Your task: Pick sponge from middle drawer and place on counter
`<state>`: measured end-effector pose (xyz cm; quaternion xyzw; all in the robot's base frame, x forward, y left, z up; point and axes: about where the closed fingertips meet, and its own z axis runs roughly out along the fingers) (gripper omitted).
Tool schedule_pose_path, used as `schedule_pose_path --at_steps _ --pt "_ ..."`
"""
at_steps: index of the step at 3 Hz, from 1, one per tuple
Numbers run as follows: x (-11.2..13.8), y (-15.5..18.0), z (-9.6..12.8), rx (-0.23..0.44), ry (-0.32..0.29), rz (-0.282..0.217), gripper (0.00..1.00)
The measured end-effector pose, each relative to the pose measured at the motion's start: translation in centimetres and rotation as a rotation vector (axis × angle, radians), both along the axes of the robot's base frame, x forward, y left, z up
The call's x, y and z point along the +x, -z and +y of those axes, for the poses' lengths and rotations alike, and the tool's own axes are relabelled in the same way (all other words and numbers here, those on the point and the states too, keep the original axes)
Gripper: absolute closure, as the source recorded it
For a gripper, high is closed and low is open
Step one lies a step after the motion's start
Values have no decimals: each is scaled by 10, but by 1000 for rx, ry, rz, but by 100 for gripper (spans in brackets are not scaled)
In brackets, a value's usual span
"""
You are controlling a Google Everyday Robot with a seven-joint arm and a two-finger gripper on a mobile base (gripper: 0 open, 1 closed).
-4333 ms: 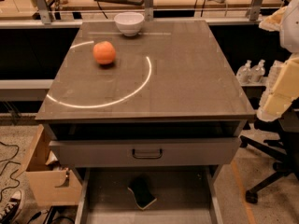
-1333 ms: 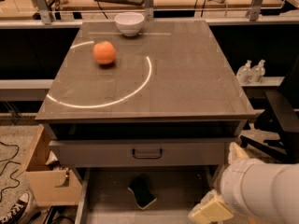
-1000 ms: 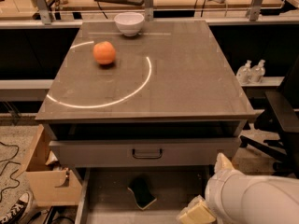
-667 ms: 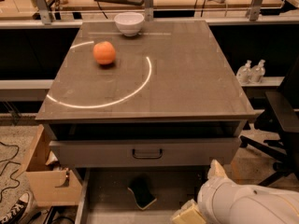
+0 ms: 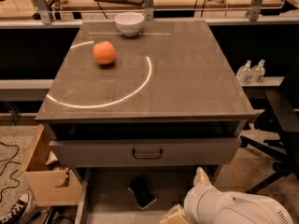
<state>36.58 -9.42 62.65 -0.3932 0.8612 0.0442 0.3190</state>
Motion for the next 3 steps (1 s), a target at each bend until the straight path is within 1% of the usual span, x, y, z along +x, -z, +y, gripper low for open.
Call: schedule_pose_path --at_steps 1,2,3 --pt "1 2 -2 1 4 1 0" --pt "6 20 -6 20 4 3 0" --pt "17 50 -4 68 0 -9 0"
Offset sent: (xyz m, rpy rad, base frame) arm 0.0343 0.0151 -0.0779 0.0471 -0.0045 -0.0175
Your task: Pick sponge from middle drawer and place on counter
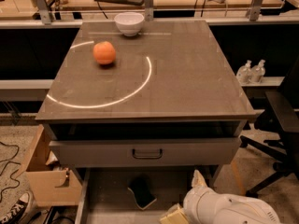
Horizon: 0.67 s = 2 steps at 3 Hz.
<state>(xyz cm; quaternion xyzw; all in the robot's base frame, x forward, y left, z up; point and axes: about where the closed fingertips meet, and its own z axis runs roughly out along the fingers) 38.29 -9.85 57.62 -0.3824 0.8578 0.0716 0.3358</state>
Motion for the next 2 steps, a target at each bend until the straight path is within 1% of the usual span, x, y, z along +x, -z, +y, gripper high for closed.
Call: schedule_pose_path --at_steps 1,2 --pt "23 32 15 57 -13 -11 0" --pt "45 65 41 105 -39 -7 0"
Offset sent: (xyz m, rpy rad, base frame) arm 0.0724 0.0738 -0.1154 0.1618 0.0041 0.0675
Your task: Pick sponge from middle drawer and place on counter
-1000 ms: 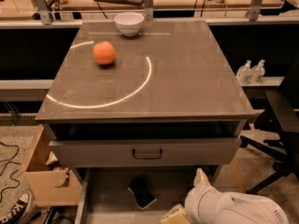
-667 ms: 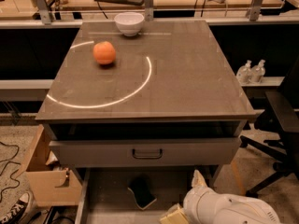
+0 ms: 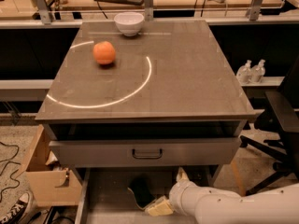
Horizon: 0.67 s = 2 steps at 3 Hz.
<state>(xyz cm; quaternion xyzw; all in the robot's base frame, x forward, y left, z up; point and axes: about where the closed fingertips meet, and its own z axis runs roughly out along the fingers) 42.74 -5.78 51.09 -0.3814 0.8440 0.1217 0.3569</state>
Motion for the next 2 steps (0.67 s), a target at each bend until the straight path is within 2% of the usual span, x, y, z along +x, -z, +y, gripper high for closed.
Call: schedule_pose_path --at_steps 1,2 --pt "14 36 23 30 -17 19 0" --pt "20 59 36 52 -15 23 0"
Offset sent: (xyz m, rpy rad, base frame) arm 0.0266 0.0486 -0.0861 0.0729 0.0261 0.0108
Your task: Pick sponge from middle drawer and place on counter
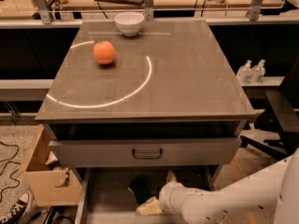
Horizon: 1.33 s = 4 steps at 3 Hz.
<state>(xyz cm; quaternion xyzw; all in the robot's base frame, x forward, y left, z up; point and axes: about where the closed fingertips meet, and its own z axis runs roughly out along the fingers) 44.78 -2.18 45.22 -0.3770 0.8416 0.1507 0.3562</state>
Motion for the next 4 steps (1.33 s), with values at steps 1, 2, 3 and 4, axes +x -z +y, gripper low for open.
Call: schedule_pose_path --at_steps 1,2,3,4 --pt "4 18 11 40 3 -10 0" --pt "7 33 21 74 3 -16 0" --pt "10 44 28 90 7 -21 0" --pt "12 53 33 84 15 -24 0"
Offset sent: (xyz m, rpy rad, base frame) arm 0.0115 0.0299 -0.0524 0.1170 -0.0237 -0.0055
